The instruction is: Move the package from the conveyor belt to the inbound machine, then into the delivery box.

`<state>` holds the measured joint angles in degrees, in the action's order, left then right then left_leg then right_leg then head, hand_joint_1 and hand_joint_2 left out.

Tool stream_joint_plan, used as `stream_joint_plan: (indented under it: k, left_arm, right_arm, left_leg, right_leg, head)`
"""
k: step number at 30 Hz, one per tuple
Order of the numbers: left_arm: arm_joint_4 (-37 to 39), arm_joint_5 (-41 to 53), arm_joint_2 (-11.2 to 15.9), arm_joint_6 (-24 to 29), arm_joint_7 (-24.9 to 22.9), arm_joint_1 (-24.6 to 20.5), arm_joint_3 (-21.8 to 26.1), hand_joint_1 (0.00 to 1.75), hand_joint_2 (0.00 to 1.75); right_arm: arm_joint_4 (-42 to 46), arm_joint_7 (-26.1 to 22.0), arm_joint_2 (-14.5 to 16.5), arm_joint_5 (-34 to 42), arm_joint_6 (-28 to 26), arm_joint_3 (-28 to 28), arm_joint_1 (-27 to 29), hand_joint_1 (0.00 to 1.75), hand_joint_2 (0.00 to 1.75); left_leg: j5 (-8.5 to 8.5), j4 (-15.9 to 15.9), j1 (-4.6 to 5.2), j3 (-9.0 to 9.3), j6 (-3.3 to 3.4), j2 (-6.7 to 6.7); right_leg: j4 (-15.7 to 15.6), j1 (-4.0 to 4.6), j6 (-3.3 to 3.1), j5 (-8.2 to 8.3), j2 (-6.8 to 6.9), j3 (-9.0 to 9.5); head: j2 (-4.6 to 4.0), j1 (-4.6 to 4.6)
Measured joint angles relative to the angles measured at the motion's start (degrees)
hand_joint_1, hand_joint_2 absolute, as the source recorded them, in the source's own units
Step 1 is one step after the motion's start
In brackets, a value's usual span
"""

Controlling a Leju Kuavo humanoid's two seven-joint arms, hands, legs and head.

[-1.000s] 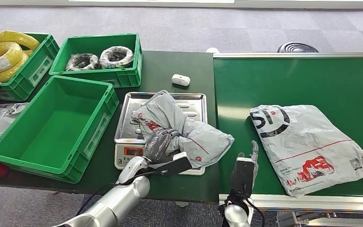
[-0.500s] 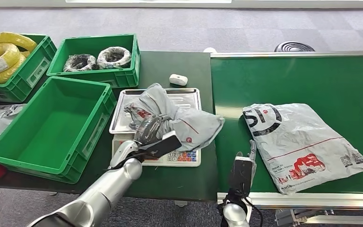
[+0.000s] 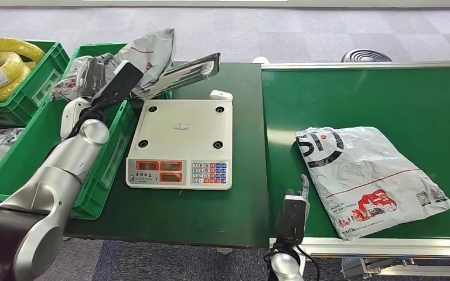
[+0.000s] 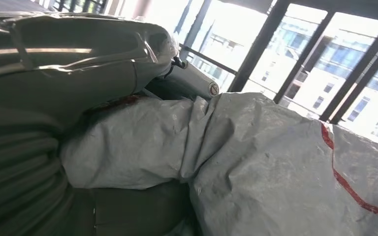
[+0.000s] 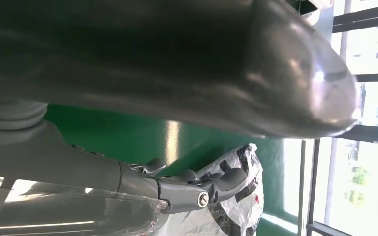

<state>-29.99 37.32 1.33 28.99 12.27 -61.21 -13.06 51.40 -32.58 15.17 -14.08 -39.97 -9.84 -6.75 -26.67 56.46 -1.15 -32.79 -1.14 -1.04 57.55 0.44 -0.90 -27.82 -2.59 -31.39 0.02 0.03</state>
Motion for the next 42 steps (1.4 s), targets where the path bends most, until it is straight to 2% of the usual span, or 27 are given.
stream_joint_plan:
  k: [6, 21, 28, 34, 35, 39, 40, 42]
  left_arm:
    - [2.6, -0.1, 1.6, 0.5, -0.1, -1.7, 2.7, 1.37, 1.75]
    - [5.8, -0.2, 1.8, 0.7, 0.8, -1.6, 4.7, 1.34, 1.75]
    - [7.2, 3.0, 2.6, 3.1, -3.9, -1.1, 4.8, 1.38, 1.75]
    - [8.7, 3.7, 3.7, 7.4, -7.5, 1.9, 5.6, 1.36, 1.75]
    - [8.9, 3.7, 3.8, 8.2, -7.7, 2.5, 5.9, 1.31, 1.75]
    - [9.7, 2.8, 4.1, 9.6, -7.8, 5.1, 7.4, 0.75, 1.75]
    - [9.9, 2.6, 4.1, 9.7, -7.8, 5.6, 7.8, 0.71, 1.75]
    - [10.2, 2.4, 4.1, 9.9, -7.8, 6.5, 8.4, 0.33, 1.75]
  right_arm:
    - [-0.7, -0.5, 0.3, -0.1, 0.0, 0.0, 0.0, 0.00, 0.00]
    - [-0.7, 0.4, 0.4, -1.6, 0.0, 0.5, 0.6, 0.00, 0.00]
    - [0.2, 0.7, 0.4, -1.7, 0.0, 0.7, 1.3, 0.00, 0.00]
    - [0.9, 0.7, 0.5, -2.2, 0.0, 1.0, 1.8, 0.00, 0.00]
    - [0.9, 0.7, 0.6, -2.3, 0.0, 1.1, 1.8, 0.00, 0.00]
    - [0.9, -0.3, 1.0, -2.4, 0.0, 1.6, 2.0, 0.00, 0.00]
    - [0.9, -0.6, 1.2, -2.4, 0.0, 1.7, 2.1, 0.00, 0.00]
    - [0.9, -0.9, 1.3, -2.4, 0.0, 2.0, 2.3, 0.00, 0.00]
  left_leg:
    - [0.00, 0.0, 0.06, -0.16, 0.00, -0.04]
    - [0.00, 0.0, 0.05, -0.27, 0.00, -0.19]
    - [0.00, 0.0, 0.05, -0.32, 0.00, -0.20]
    - [0.00, 0.0, 0.05, -0.34, 0.00, -0.19]
    - [0.00, 0.0, 0.05, -0.34, 0.00, -0.19]
    - [0.00, 0.0, 0.05, -0.36, 0.00, -0.20]
    - [0.00, 0.0, 0.05, -0.36, 0.00, -0.20]
    - [0.00, 0.0, 0.05, -0.38, 0.00, -0.20]
  right_leg:
    - [0.0, -0.09, 0.01, 0.00, 0.05, -0.14]
    - [0.0, -0.09, 0.01, 0.00, 0.09, -0.25]
    - [0.0, -0.09, 0.01, 0.00, 0.10, -0.28]
    - [0.0, -0.09, 0.01, -0.01, 0.10, -0.32]
    - [0.0, -0.09, 0.01, -0.01, 0.10, -0.33]
    - [0.0, -0.09, 0.01, -0.01, 0.10, -0.34]
    - [0.0, -0.09, 0.01, -0.01, 0.10, -0.34]
    - [0.0, -0.09, 0.01, -0.01, 0.10, -0.35]
  head:
    - [0.00, 0.01]
    - [-0.01, 0.01]
    - [0.00, 0.01]
    - [-0.01, 0.01]
    - [0.00, 0.01]
    - [-0.01, 0.01]
    - [-0.01, 0.01]
    - [-0.01, 0.01]
